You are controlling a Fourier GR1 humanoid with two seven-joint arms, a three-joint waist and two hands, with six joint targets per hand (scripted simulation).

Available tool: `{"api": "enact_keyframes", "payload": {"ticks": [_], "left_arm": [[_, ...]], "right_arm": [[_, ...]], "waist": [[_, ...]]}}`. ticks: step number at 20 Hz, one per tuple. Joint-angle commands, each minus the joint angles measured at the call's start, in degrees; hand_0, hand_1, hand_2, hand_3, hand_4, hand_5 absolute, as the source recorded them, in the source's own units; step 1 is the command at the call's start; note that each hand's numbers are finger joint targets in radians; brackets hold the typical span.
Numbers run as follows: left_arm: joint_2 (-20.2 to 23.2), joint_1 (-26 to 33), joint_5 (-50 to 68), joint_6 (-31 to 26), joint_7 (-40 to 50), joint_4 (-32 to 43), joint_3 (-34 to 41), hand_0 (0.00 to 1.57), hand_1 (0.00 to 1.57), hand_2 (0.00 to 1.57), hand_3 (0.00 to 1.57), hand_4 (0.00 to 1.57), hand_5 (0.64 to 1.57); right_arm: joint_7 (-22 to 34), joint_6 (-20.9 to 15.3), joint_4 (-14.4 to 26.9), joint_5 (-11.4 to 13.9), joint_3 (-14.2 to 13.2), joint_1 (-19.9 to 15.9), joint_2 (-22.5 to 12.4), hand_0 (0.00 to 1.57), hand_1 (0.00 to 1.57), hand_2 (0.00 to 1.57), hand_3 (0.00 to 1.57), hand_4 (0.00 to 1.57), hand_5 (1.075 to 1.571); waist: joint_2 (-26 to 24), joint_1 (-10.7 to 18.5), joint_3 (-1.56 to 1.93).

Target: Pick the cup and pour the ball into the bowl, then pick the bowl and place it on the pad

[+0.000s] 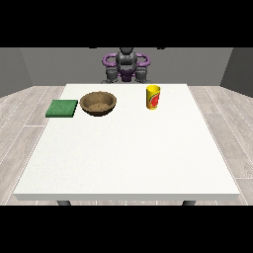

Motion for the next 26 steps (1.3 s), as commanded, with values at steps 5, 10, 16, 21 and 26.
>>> {"api": "enact_keyframes", "payload": {"ticks": [5,10,16,21,26], "left_arm": [[-2.8,0.0,-4.1,2.7,-14.1,2.7,-6.4,0.00,0.00,0.00,0.00,0.00,1.541],[-2.8,-2.8,-7.0,2.6,-24.5,8.5,-5.9,0.00,0.00,0.00,0.00,0.00,1.517],[-2.8,-11.0,-10.0,10.6,-33.6,17.9,-6.0,0.00,0.00,0.00,0.00,0.00,1.495],[-2.8,-14.4,-11.0,8.0,-39.3,26.6,-0.3,0.00,0.00,0.00,0.00,0.00,1.489],[-0.7,-21.4,-9.4,7.9,-43.4,38.3,5.0,0.00,0.00,0.00,0.00,0.00,1.473]], "right_arm": [[-12.6,6.2,2.4,-4.3,-5.4,0.8,-1.1,0.00,0.00,0.00,0.00,0.44,1.570],[-21.6,8.5,9.2,-3.9,-8.3,-2.6,-1.5,0.00,0.00,0.00,0.00,0.37,1.571],[-33.2,14.4,17.7,-3.1,-9.4,-4.8,-2.8,0.00,0.00,0.00,0.00,0.30,1.571],[-34.4,17.5,22.0,-5.4,-13.4,-7.2,-5.7,0.00,0.00,0.00,0.00,0.26,1.571],[-29.6,16.4,20.3,-4.3,-12.0,-8.7,-5.9,0.00,0.00,0.00,0.00,0.23,1.571]], "waist": [[12.9,0.1,0.00],[20.0,0.7,0.01],[28.1,-3.4,0.02],[27.7,-2.6,0.00],[26.8,-3.9,-0.03]]}}
